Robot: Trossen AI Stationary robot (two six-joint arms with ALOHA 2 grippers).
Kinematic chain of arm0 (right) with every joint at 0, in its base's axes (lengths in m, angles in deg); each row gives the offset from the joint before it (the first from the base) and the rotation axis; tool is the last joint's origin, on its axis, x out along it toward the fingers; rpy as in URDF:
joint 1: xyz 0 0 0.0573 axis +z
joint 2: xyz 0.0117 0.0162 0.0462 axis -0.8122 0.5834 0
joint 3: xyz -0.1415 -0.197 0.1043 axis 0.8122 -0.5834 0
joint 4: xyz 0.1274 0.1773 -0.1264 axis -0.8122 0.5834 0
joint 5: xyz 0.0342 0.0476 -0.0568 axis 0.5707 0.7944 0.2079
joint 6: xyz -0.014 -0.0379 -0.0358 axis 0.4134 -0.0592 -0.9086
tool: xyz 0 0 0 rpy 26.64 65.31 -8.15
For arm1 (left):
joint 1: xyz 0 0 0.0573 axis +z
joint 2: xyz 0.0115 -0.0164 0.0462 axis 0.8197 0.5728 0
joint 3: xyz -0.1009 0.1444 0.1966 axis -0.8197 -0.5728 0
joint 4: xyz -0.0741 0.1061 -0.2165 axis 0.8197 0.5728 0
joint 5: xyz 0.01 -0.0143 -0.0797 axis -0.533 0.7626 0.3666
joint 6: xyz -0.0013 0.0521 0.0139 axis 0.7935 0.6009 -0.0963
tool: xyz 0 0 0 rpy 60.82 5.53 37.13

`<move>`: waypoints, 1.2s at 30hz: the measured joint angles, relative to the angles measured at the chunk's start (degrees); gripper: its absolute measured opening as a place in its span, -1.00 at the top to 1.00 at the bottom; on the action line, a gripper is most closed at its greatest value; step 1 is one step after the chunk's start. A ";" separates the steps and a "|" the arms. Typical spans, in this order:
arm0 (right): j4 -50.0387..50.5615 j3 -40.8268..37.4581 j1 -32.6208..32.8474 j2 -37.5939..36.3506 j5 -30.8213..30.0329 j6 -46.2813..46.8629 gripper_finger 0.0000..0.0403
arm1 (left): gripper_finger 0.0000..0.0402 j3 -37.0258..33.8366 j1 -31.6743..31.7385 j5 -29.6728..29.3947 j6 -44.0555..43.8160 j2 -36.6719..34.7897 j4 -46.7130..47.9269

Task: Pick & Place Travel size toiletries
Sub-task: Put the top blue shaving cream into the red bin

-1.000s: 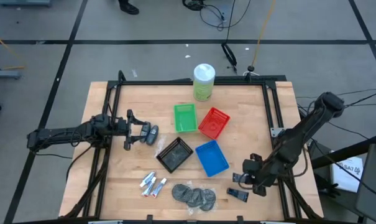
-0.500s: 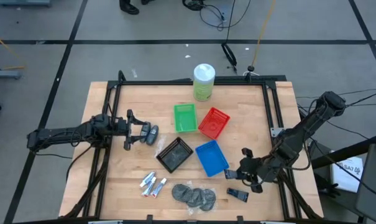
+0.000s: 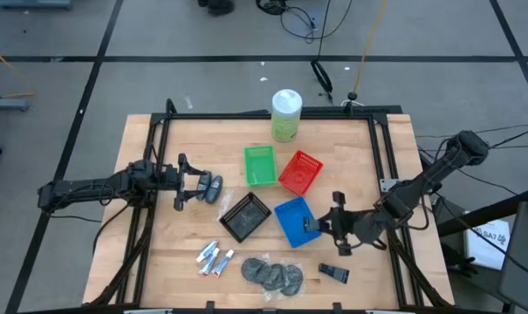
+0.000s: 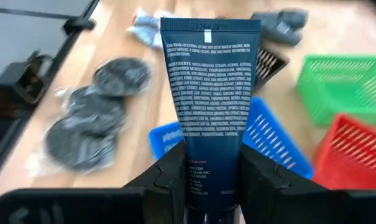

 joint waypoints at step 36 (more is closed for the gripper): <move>-7.98 0.06 -35.58 8.90 1.87 -15.96 0.50 | -0.36 0.00 0.00 0.00 -0.01 0.01 -0.02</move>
